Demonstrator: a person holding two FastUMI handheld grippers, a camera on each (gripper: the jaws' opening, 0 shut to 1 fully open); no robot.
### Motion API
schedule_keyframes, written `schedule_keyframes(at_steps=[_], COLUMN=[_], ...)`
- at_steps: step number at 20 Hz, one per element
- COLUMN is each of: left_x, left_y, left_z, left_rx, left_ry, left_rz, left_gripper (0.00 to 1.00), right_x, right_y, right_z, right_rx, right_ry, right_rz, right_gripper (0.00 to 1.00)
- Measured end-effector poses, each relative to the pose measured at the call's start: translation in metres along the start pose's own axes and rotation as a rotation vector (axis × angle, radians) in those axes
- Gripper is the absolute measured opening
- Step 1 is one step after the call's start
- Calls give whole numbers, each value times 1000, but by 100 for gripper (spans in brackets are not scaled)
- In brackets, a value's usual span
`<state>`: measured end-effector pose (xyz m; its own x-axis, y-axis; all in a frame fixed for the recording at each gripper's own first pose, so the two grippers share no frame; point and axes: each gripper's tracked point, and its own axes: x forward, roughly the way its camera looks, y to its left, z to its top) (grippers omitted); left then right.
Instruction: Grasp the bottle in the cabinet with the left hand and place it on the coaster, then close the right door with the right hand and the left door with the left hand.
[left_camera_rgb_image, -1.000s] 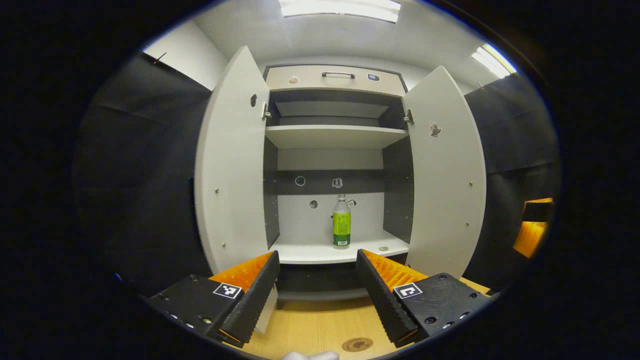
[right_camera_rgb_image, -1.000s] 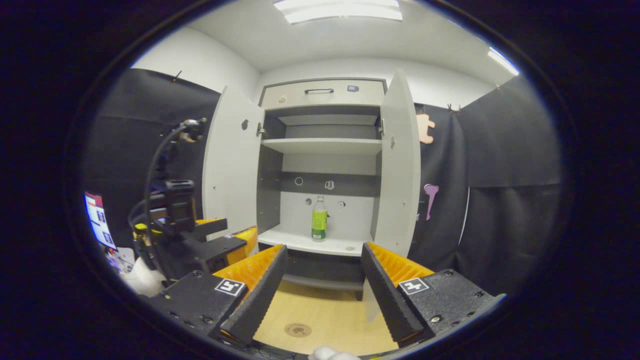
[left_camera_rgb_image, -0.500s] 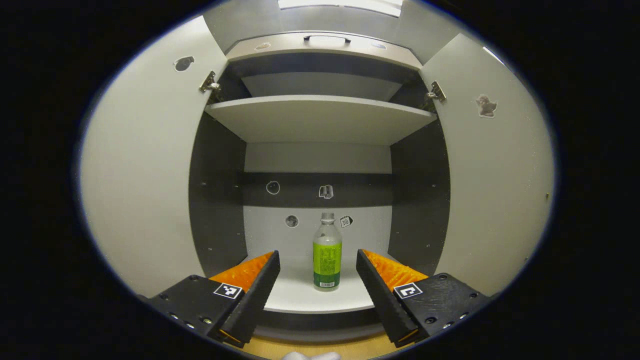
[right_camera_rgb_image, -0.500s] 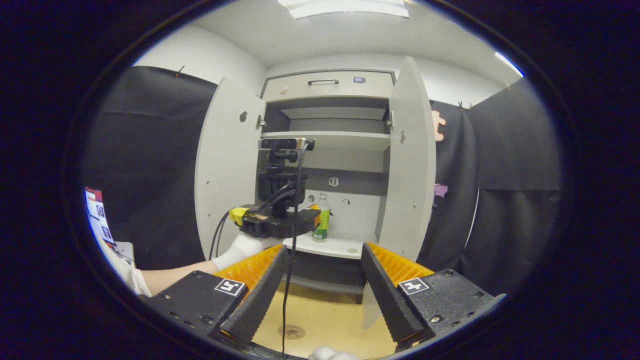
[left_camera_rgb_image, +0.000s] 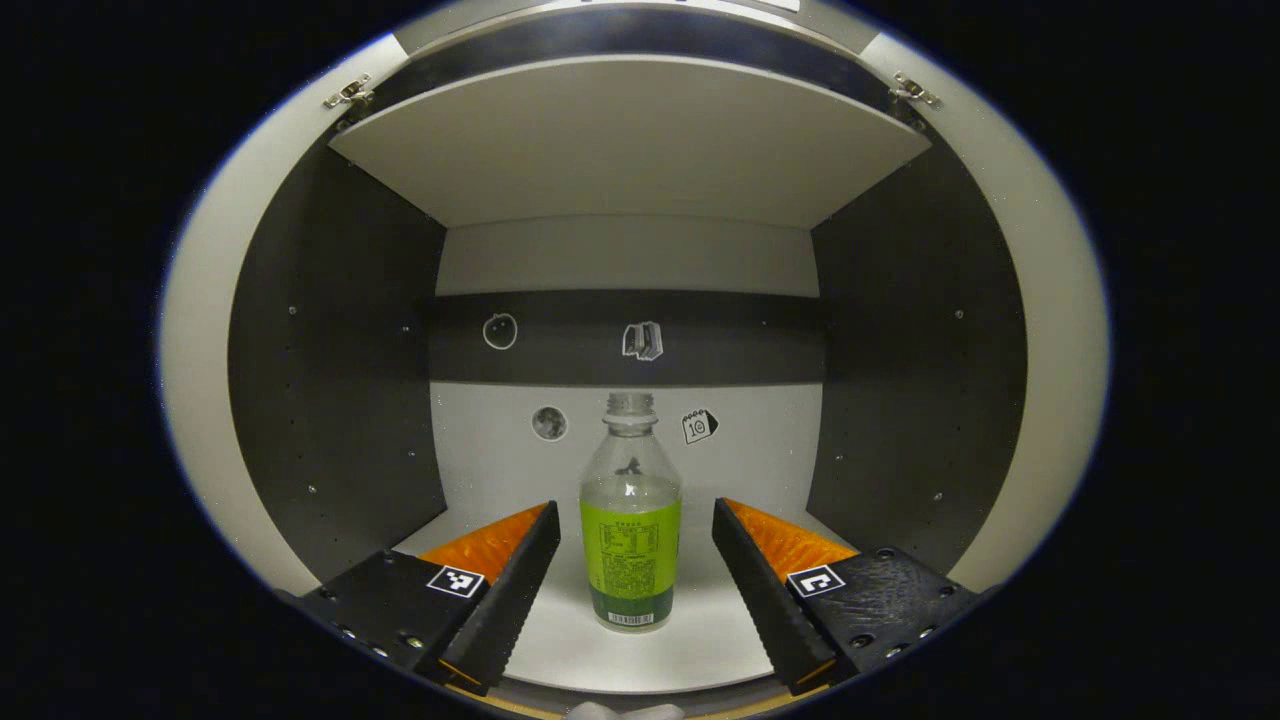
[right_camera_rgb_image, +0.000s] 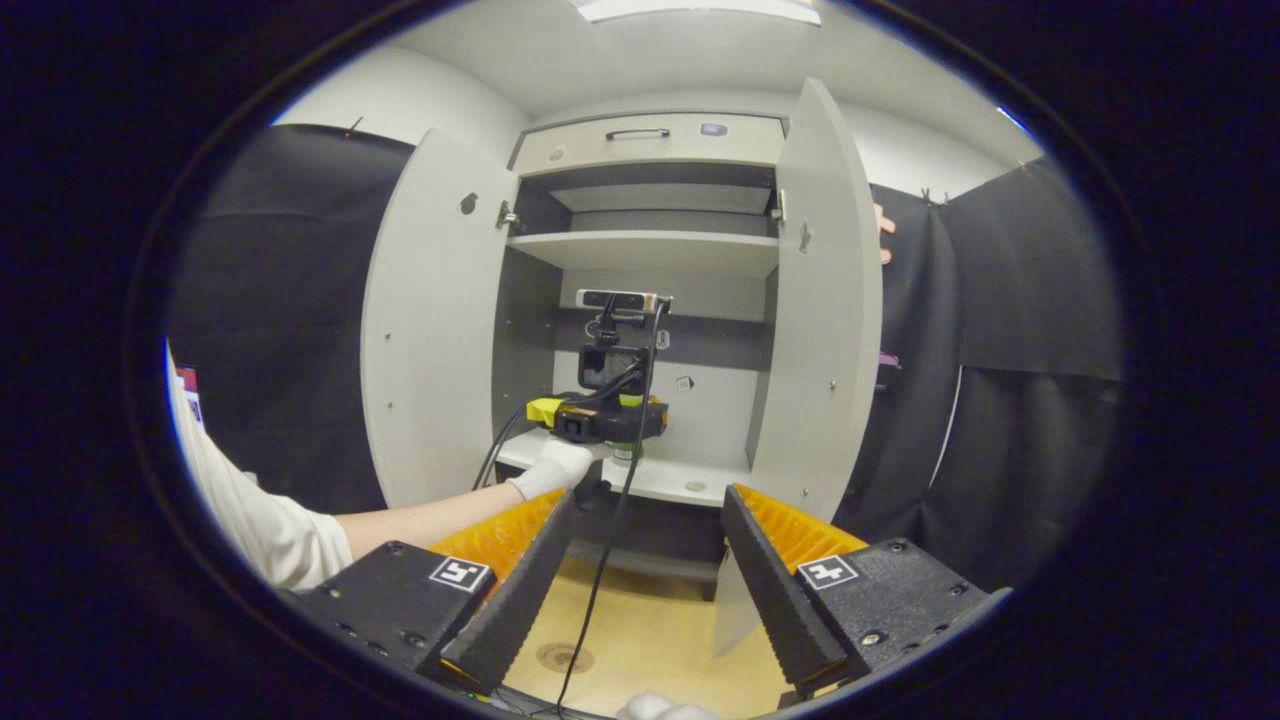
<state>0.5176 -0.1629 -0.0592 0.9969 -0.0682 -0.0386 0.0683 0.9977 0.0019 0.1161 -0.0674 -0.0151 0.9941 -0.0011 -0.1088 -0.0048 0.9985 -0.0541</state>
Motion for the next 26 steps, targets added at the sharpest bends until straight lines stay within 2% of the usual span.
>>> schedule_keyframes(at_steps=[7,8,9,12,17,19,20,26], left_x=[31,33,31,21,-29,-55,-71,-164], left_y=[3,7,9,7,9,10,12,-1], left_z=[-7,-7,-7,6,27,33,37,42], left_rx=[-29,-31,-34,-32,-11,-6,-1,-7], left_ry=[6,4,6,-23,-61,-79,-95,-121], left_rz=[33,44,49,27,-13,-29,-34,-117], left_gripper=[94,92,76,77,76,80,76,76], right_x=[14,15,16,16,11,7,6,-9], right_y=[-17,-19,-20,-23,-22,-22,-22,-31], right_z=[-5,-6,-6,-2,3,3,3,-5], right_rx=[1,2,2,8,32,38,43,85], right_ry=[14,15,15,3,-17,-24,-28,-28], right_rz=[-7,-7,-8,-14,-22,-33,-39,-96], right_gripper=[96,97,97,97,97,97,95,97])
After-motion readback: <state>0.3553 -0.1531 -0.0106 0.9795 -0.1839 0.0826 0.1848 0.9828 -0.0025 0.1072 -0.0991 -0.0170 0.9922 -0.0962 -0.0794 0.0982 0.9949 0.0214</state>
